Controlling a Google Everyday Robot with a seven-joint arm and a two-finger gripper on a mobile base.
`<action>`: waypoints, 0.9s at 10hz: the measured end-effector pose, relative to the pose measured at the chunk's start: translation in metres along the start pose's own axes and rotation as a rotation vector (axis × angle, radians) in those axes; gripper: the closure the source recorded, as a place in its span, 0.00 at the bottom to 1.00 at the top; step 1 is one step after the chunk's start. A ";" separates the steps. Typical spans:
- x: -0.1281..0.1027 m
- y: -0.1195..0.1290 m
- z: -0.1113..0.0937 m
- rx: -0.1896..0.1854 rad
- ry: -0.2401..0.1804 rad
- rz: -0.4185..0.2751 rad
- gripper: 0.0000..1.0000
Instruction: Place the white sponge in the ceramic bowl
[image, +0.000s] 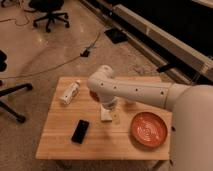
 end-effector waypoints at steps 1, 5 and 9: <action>-0.004 -0.003 0.000 0.001 -0.001 -0.002 0.28; -0.004 -0.005 0.006 -0.006 -0.014 0.025 0.28; -0.004 -0.011 0.010 -0.007 -0.027 0.050 0.28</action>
